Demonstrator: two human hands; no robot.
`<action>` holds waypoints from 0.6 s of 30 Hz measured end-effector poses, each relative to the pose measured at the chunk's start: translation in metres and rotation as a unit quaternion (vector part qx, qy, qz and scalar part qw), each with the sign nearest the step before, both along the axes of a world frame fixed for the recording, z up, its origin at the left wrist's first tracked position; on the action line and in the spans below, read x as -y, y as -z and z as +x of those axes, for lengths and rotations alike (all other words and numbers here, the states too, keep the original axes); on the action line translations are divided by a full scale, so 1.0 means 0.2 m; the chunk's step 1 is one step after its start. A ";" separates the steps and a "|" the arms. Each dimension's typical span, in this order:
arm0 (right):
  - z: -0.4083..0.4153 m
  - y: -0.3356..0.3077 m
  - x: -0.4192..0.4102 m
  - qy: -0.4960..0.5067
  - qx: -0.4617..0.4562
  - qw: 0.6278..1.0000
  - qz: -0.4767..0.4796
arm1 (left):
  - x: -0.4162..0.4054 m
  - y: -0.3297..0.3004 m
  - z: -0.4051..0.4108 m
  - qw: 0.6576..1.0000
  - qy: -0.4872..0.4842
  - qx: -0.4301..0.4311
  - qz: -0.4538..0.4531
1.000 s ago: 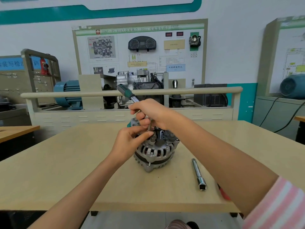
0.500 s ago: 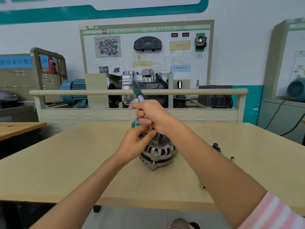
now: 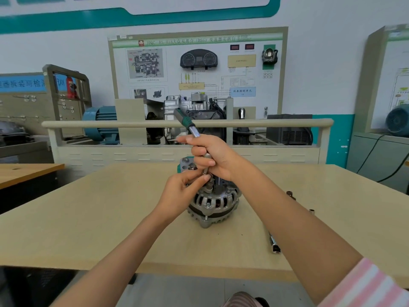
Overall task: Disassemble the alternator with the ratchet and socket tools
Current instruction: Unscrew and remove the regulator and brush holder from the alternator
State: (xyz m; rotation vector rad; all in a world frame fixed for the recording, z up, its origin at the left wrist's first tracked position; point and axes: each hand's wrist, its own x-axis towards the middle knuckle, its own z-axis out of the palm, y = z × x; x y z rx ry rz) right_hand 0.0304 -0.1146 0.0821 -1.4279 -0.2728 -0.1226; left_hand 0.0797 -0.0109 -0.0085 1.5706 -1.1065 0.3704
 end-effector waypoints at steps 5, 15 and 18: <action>0.03 0.14 -0.19 0.379 0.144 0.907 0.116 | 0.02 -0.01 0.02 0.998 -0.050 -0.024 0.019; 0.07 0.08 -0.14 0.368 0.054 0.921 0.115 | 0.00 0.00 -0.01 0.999 -0.034 -0.010 0.016; 0.06 0.05 -0.15 0.329 0.022 0.943 0.046 | 0.00 0.01 0.00 0.999 -0.043 -0.002 0.011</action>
